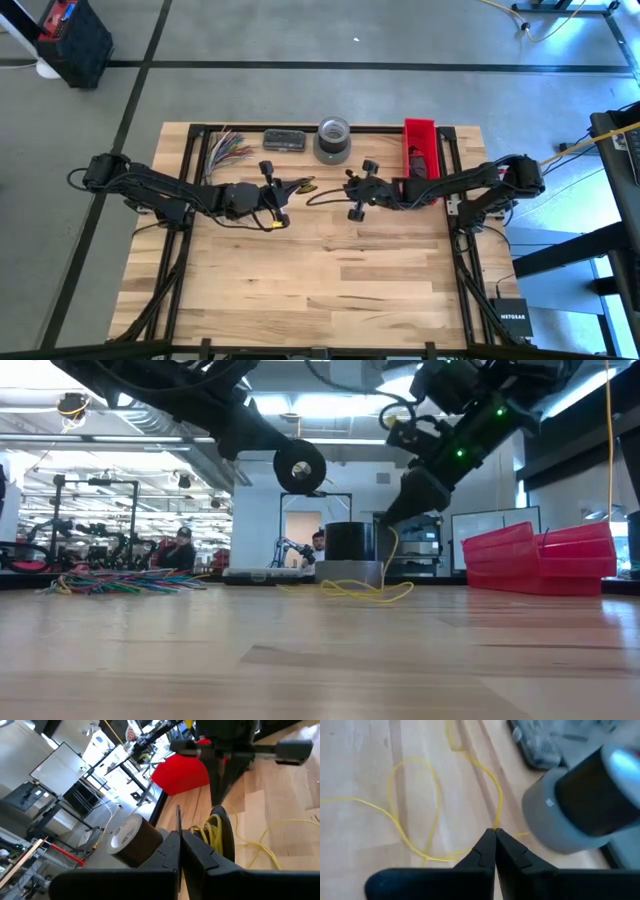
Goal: Coil cords
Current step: Uncoil the yellow wire from the black spool
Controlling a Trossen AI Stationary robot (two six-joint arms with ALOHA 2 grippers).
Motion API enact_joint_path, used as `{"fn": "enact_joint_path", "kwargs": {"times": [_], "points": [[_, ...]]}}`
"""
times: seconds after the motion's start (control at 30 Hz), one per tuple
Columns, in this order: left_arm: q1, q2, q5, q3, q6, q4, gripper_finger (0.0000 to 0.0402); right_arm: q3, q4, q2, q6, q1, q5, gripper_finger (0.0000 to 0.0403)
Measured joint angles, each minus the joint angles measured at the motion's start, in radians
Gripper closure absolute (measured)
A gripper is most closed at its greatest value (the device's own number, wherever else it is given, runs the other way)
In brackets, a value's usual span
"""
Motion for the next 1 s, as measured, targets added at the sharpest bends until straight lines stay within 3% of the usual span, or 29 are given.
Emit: {"fn": "enact_joint_path", "kwargs": {"times": [0.2,0.33,0.47,0.57,0.73,1.0], "points": [[0.000,0.000,0.000,0.000,-0.001,0.005,0.0402,0.000,-0.031,0.030,0.076,0.004,-0.035,0.0335],[0.000,0.000,0.000,0.000,-0.015,0.000,0.0402,0.043,-0.188,0.011,0.083,0.004,0.000,0.0275],[0.000,0.000,0.000,0.000,-0.022,0.000,0.0402,0.142,-0.374,-0.036,0.098,0.004,-0.067,0.0235],[0.000,0.000,0.000,0.000,-0.027,0.001,0.0402,0.151,-0.364,-0.066,0.091,0.004,-0.125,0.0219],[0.000,0.000,0.000,0.000,-0.034,-0.006,0.0402,0.075,-0.165,-0.069,0.009,0.003,-0.134,0.0215],[0.000,0.000,0.000,0.000,-0.041,0.014,0.0402,-0.112,0.564,0.078,-0.056,0.003,-0.233,0.0216]]}}
